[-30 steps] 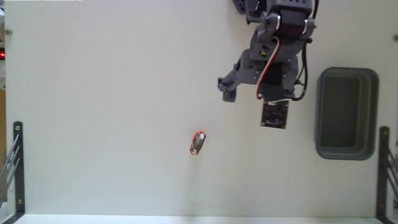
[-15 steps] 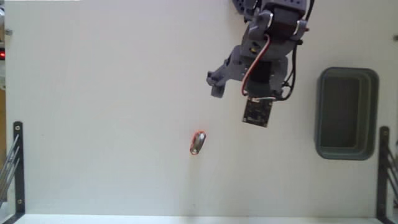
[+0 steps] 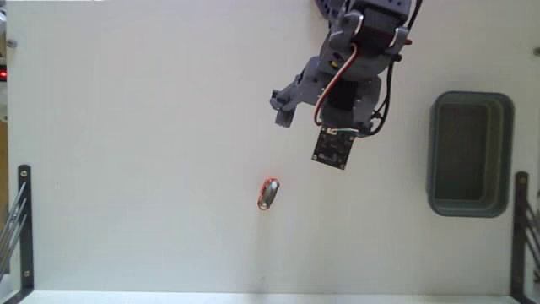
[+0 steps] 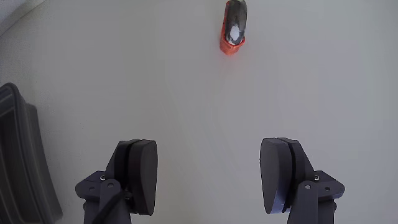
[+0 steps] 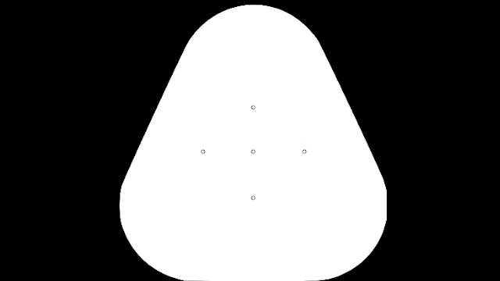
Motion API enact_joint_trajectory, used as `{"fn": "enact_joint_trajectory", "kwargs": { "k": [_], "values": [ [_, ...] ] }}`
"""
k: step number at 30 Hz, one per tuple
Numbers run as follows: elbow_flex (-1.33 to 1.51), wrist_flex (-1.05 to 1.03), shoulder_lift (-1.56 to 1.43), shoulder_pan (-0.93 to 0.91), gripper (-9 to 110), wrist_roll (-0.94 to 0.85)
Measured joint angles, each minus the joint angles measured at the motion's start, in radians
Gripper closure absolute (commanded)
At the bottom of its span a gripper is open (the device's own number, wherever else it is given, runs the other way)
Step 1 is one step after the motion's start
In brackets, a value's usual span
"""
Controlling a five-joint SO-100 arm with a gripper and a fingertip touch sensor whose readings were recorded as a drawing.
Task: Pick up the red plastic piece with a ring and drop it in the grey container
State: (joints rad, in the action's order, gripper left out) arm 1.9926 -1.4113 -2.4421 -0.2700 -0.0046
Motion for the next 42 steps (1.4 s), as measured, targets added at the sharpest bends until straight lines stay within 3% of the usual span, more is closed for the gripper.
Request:
{"fn": "enact_joint_trajectory", "kwargs": {
  "k": [42],
  "values": [
    [0.000,0.043,0.086,-0.054,-9,0.000]
  ]
}}
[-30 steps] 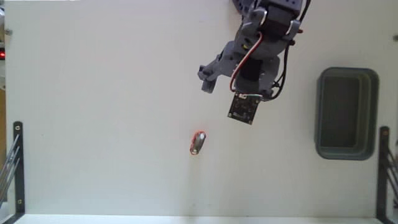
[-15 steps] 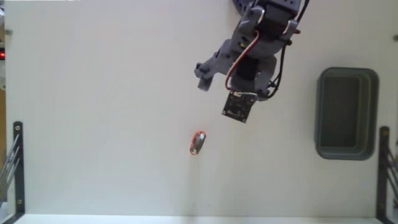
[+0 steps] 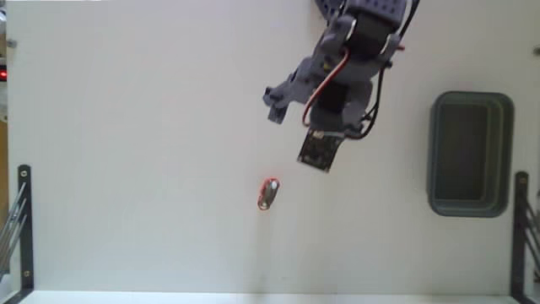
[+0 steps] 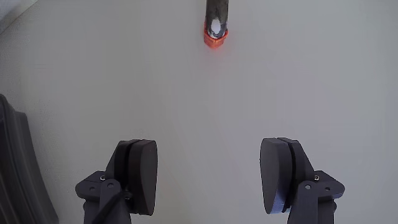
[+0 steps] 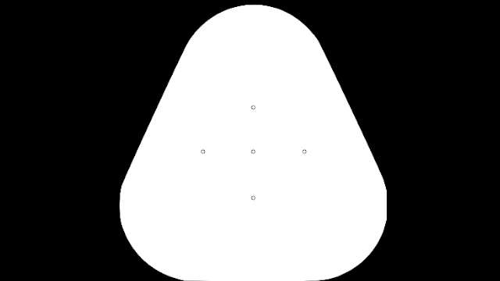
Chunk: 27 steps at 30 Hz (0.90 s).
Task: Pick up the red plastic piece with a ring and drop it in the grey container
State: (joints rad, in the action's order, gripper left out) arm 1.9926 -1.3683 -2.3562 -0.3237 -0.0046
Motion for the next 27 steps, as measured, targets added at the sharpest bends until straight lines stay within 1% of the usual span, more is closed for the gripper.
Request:
{"fn": "enact_joint_trajectory", "kwargs": {
  "k": [12,27],
  "values": [
    [-0.023,0.149,0.195,0.000,-9,0.000],
    [-0.155,0.276,0.465,0.000,-9,0.000]
  ]
}}
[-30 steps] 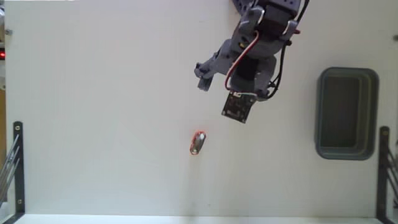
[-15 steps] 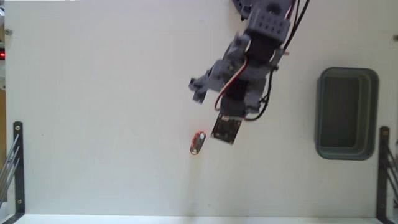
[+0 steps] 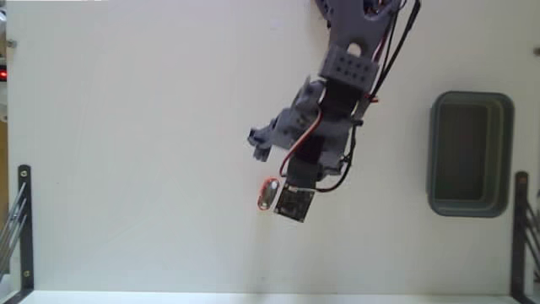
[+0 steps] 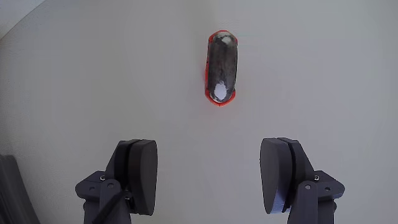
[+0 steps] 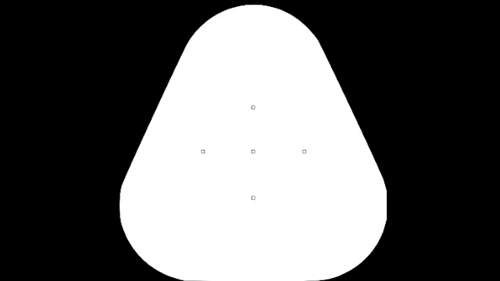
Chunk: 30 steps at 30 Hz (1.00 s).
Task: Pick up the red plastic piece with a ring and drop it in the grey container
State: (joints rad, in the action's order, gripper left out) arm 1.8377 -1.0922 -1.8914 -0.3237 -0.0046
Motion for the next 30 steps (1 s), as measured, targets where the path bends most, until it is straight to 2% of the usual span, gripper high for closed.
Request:
{"fn": "enact_joint_trajectory", "kwargs": {
  "k": [30],
  "values": [
    [-0.442,0.063,0.503,-0.002,-9,0.000]
  ]
}}
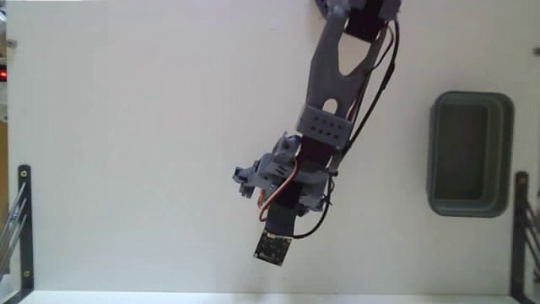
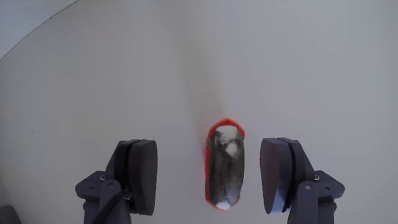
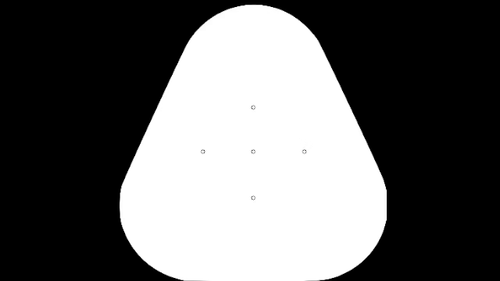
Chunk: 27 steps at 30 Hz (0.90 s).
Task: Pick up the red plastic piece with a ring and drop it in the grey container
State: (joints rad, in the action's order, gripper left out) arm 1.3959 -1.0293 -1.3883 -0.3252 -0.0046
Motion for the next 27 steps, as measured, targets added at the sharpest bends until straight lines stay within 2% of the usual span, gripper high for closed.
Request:
{"fn": "enact_joint_trajectory", "kwargs": {
  "k": [27],
  "values": [
    [-0.021,0.028,0.015,0.000,-9,0.002]
  ]
}}
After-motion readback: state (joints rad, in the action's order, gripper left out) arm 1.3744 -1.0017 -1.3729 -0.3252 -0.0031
